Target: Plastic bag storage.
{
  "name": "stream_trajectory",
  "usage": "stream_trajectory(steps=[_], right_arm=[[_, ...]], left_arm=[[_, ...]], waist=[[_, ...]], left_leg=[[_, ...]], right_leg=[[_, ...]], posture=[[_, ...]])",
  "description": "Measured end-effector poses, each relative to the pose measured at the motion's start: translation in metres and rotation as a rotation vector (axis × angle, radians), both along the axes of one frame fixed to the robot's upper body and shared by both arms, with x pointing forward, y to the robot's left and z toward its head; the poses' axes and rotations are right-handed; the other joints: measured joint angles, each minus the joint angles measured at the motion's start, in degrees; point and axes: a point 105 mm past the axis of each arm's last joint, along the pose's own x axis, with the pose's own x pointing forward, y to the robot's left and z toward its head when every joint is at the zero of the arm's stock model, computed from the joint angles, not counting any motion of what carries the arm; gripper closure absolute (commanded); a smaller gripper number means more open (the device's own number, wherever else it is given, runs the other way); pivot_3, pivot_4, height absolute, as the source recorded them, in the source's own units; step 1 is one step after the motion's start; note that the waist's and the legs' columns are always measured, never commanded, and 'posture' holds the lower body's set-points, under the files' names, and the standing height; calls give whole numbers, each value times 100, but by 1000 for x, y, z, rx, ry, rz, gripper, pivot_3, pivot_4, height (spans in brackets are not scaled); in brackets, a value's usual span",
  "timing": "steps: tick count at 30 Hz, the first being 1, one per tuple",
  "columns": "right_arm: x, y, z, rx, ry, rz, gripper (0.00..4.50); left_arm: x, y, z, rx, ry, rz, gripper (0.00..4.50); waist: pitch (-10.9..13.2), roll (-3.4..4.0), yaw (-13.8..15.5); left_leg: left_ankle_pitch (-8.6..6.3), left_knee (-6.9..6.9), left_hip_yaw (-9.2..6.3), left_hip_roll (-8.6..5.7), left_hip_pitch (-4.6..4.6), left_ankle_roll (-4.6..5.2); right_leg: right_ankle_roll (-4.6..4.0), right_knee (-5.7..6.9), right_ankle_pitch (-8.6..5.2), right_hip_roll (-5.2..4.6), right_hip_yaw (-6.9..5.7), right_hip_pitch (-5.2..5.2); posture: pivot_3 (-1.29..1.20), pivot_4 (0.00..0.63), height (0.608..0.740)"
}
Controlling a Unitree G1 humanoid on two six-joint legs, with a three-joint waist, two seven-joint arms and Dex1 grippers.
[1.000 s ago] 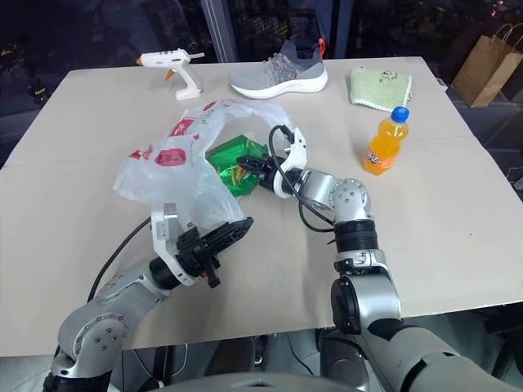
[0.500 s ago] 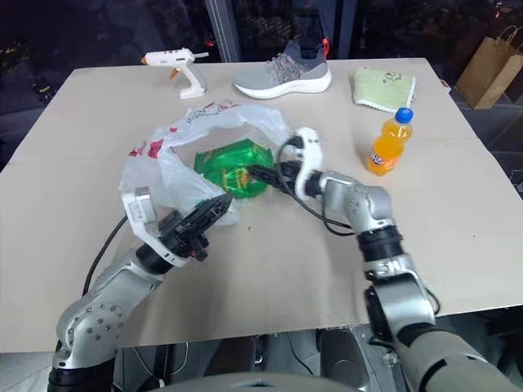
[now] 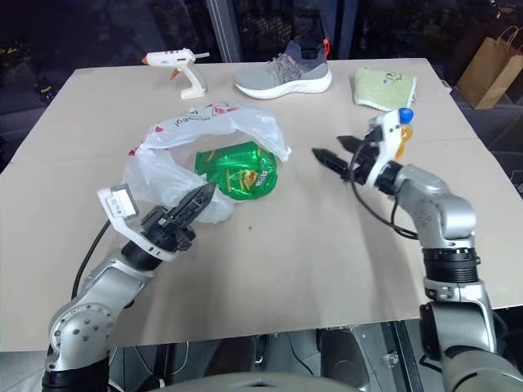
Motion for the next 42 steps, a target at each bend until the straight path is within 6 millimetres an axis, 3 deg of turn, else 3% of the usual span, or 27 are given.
stream_trajectory(steps=[3,5,8,9,12,19,23,26,28,32,37,42], right_arm=[[-2,-27,12,-110,-90,-57,40],[3,-31,34,-125,-202,-102,40],[17,-55,75,-114,-395,-285,40],[19,-60,79,-110,-419,-314,40],[27,-70,66,-115,-390,-360,40],[45,-81,7,-82,-175,-431,40],[52,-83,-12,-73,-104,-463,40],[54,-84,-19,-72,-76,-468,912],[55,-82,-18,-75,-77,-458,1858],[54,-81,-18,-73,-77,-451,2035],[44,-47,-5,-26,-84,-292,2035],[16,51,21,140,-68,66,2035]], left_arm=[[0,4,0,11,4,12,4500],[-1,3,0,8,5,5,4500],[-2,2,-1,5,8,-3,4500],[-2,2,-1,5,8,-4,4500],[-2,2,-1,8,5,-8,4500],[0,1,-2,21,6,-6,4500],[1,1,-2,24,4,-5,4500],[1,1,-2,24,1,-5,4500],[1,1,-1,24,0,-5,4500],[1,2,-1,30,-2,-4,4500],[2,-2,0,29,-10,-15,4500],[9,-19,7,10,-41,-93,4500]], waist=[[1,1,-24],[2,3,-78],[1,0,-47],[-1,-2,-32],[-1,-4,-10],[1,-1,-29],[0,-1,-33],[1,-1,-31],[1,-1,-32],[1,-1,-32],[4,5,-55],[6,8,-54]], left_leg=[[0,-2,7,2,2,0],[0,-5,29,9,16,0],[0,-5,29,9,21,0],[0,-4,28,8,19,0],[0,-2,31,3,13,0],[0,-3,33,5,15,0],[0,-3,34,5,16,0],[0,-3,34,4,15,-1],[0,-3,34,4,14,0],[0,-3,34,4,14,0],[0,-3,33,6,14,0],[0,-3,26,10,15,-1]], right_leg=[[0,-6,0,-1,4,0],[1,0,1,4,23,-1],[1,7,0,7,25,-1],[1,6,0,7,25,0],[1,1,1,-1,25,1],[1,3,1,0,26,-1],[1,5,1,-1,27,-1],[1,4,1,-1,27,-1],[1,4,1,-1,27,-1],[1,4,1,-1,27,-1],[1,9,1,1,28,-5],[0,19,1,9,26,-8]], posture=[[0,150,740],[0,150,740],[0,150,740],[0,150,740],[0,150,740],[0,150,740],[0,150,740],[0,150,740],[0,150,740],[0,150,740],[0,150,740],[0,150,740]])
